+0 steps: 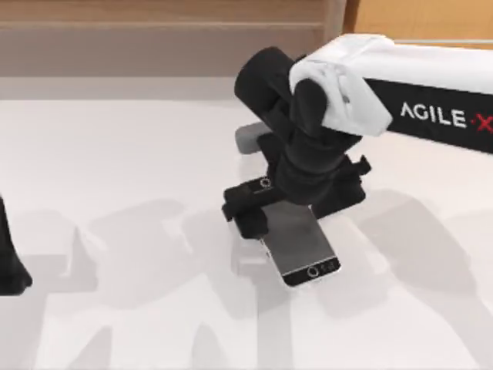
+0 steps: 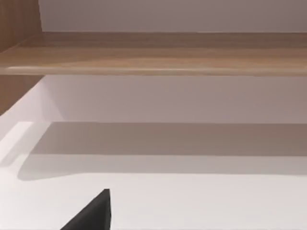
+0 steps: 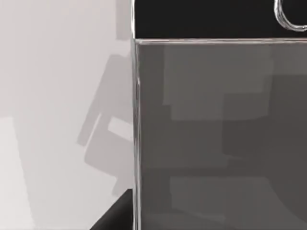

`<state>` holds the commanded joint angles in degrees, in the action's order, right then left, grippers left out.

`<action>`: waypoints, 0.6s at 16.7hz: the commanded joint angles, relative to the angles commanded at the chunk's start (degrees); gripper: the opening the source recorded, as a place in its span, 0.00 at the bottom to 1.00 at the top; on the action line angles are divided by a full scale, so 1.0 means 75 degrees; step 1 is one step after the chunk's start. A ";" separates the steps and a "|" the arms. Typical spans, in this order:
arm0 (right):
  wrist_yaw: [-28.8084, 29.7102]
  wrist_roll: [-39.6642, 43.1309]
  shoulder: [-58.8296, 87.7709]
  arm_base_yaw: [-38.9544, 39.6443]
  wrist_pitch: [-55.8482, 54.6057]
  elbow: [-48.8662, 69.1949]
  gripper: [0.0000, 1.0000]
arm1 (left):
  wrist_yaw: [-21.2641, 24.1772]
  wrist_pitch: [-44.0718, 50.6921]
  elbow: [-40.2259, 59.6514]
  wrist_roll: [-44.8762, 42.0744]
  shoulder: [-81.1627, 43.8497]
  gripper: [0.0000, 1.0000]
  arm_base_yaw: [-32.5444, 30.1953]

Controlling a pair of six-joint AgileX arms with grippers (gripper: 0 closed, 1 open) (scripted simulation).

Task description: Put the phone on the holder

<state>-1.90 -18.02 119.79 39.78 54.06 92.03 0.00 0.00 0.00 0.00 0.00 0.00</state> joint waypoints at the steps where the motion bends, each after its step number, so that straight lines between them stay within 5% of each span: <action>1: -0.0175 0.0225 -0.0197 -0.0191 -0.0036 0.0089 0.00 | 0.0000 0.0000 0.0000 0.0000 0.0000 1.00 0.0000; 10: -0.2780 0.3792 -0.2347 -0.3522 -0.0382 0.0360 0.00 | 0.0000 0.0000 0.0000 0.0000 0.0000 1.00 0.0000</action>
<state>-22.75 10.42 102.18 13.36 51.20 94.73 0.00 0.00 0.00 0.00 0.00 0.00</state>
